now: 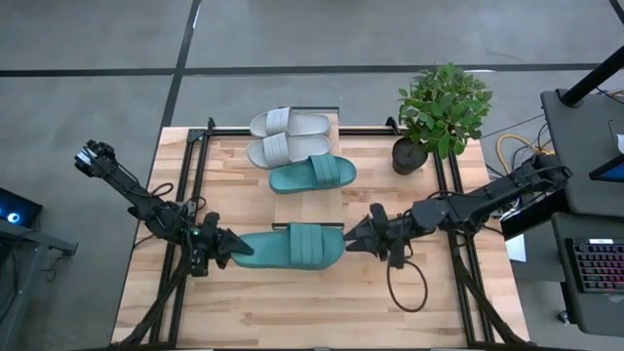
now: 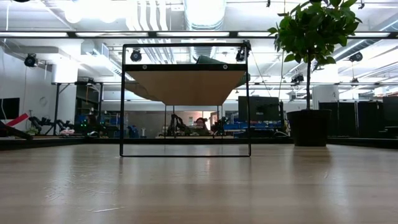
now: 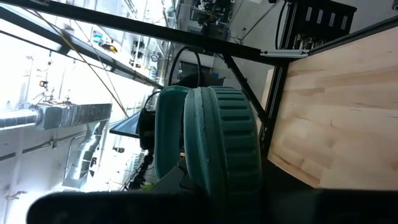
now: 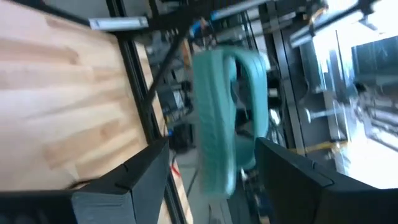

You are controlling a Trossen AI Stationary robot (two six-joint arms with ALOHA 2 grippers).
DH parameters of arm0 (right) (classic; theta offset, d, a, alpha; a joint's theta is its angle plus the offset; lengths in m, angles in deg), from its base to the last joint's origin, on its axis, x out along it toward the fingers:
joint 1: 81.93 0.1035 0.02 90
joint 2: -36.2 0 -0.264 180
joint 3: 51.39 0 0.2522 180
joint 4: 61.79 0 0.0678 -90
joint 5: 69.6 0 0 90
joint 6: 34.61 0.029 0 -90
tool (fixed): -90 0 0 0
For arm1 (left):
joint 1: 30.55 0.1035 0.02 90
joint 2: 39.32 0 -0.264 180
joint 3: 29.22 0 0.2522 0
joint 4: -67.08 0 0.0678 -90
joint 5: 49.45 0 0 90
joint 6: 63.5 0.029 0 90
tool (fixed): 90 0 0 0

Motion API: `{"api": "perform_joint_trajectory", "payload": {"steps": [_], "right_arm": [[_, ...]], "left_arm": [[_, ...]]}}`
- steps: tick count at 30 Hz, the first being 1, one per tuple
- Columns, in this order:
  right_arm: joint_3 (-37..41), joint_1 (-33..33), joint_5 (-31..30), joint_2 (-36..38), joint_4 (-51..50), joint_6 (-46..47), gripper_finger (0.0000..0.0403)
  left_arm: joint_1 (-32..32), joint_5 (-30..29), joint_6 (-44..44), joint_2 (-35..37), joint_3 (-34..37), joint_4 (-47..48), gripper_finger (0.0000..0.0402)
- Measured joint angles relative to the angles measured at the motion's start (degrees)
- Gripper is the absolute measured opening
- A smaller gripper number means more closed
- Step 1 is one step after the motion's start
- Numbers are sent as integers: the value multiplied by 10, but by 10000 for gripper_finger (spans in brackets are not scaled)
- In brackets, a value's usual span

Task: Pick and place slides into the shelf
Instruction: Put the blue slide on the shelf

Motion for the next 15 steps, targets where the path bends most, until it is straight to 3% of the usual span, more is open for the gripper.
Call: {"api": "perform_joint_trajectory", "payload": {"steps": [9, 15], "right_arm": [[0, -7, 28, -35, 56, -26, 207], [0, -16, 10, -71, 119, -40, 185]], "left_arm": [[5, -9, 1, 0, 0, -12, 35], [5, -9, 0, -6, 0, -12, 35]]}}
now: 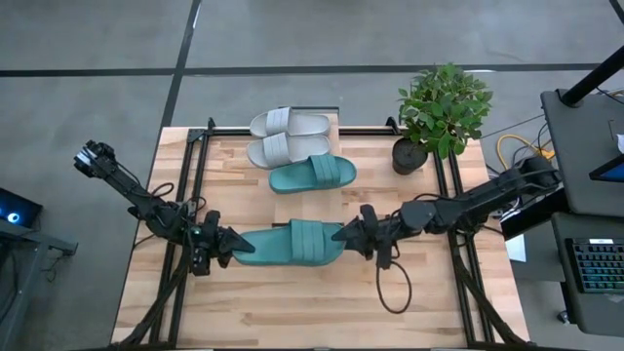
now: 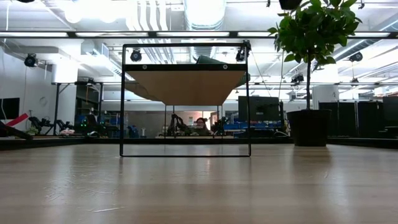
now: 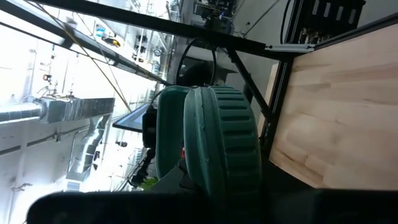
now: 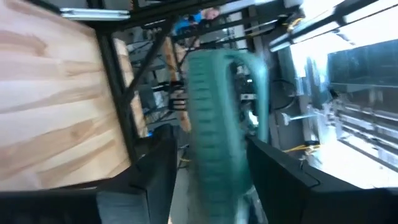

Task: Pick and place slides into the shelf
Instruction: Put the blue slide on the shelf

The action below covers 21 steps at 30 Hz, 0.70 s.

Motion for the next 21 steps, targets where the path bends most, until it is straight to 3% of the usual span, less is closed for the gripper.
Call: {"api": "perform_joint_trajectory", "payload": {"steps": [11, 14, 18, 21], "right_arm": [[-30, -7, -5, -21, 1, 37, 165], [-30, -7, -7, -21, 0, 30, 128], [-30, -7, -7, -21, -3, 33, 35], [-30, -7, -8, -21, -2, 32, 30]], "left_arm": [[0, -15, 0, 2, 1, -9, 35], [0, -15, -1, 2, 1, -9, 35], [0, -15, -2, 3, 1, -13, 35], [0, -15, -3, 3, 1, -11, 35]]}}
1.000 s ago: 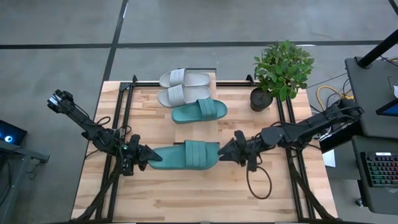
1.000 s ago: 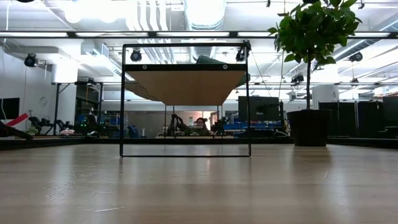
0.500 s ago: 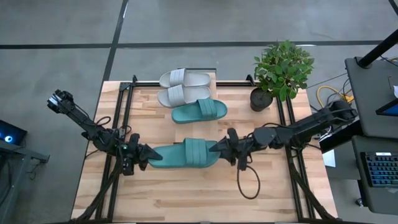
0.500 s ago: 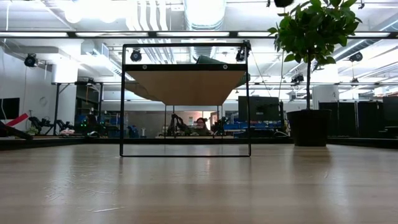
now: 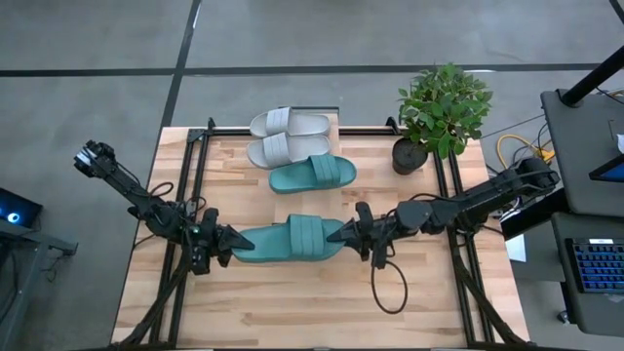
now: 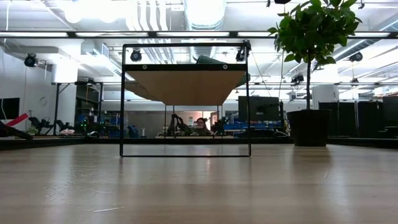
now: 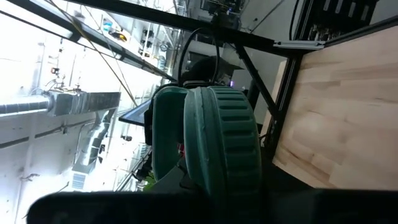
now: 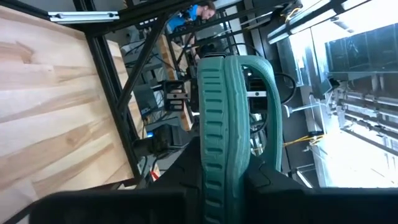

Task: Pick and place slides into the shelf
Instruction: Put the blue slide on the shelf

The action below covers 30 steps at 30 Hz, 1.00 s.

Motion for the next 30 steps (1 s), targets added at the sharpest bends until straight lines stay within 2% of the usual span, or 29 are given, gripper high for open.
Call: {"api": "perform_joint_trajectory", "payload": {"steps": [6, 15, 19, 24, 30], "right_arm": [[0, 0, -2, 0, 2, -2, 30], [0, -2, -50, 13, -23, -9, 30], [1, -6, -76, 28, -72, -4, 30], [6, -13, -91, 61, -146, 16, 30], [31, -11, -78, 117, -163, 19, 30]], "left_arm": [[0, -2, -63, 4, -4, -7, 39], [0, -68, -144, 31, -9, -46, 187], [-1, -104, -198, 46, -10, -42, 232], [-2, -146, -239, 56, -10, -39, 249], [-3, -149, -253, 53, -12, -30, 251]]}}
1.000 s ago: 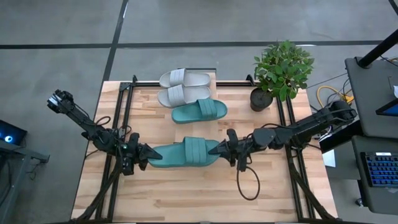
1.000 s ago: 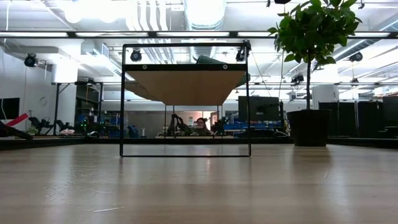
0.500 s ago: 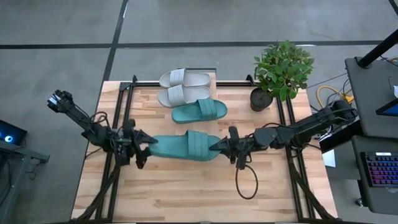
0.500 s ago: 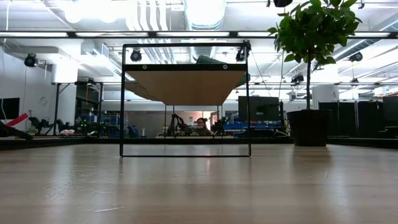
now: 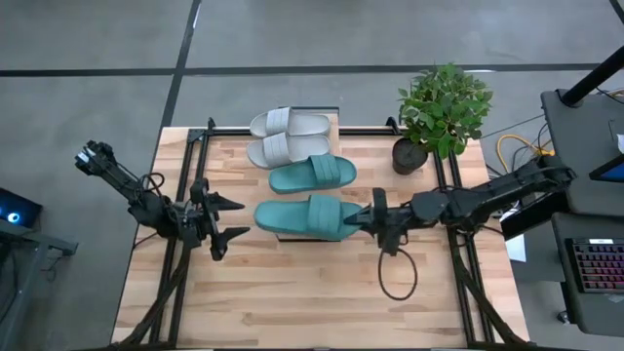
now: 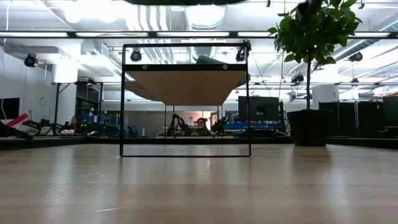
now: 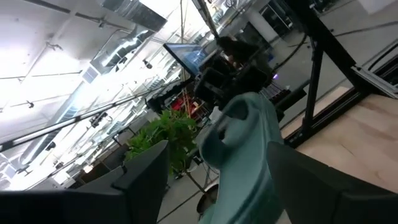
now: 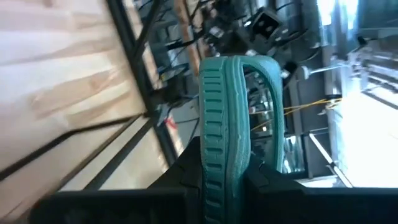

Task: Pick and place slides into the shelf
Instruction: Put the blue slide on the shelf

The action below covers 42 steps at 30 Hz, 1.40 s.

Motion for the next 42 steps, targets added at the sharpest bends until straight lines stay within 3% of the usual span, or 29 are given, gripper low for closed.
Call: {"api": "perform_joint_trajectory", "payload": {"steps": [4, 10, 14, 31, 42], "right_arm": [[22, -17, 17, 48, -47, -8, 30], [65, -90, 169, 118, -60, -45, 30], [92, -137, 232, 143, -64, -66, 29], [142, -210, 250, 123, -13, -88, 29], [143, -274, 347, 105, -19, -87, 29]], "left_arm": [[-1, 0, -2, -3, -1, 1, 252], [-2, 0, -15, -6, -1, -2, 252], [-2, 0, -15, -5, -1, -2, 252], [-2, 0, -16, -21, -1, -16, 252], [-2, 0, -16, -21, -1, -16, 252]]}}
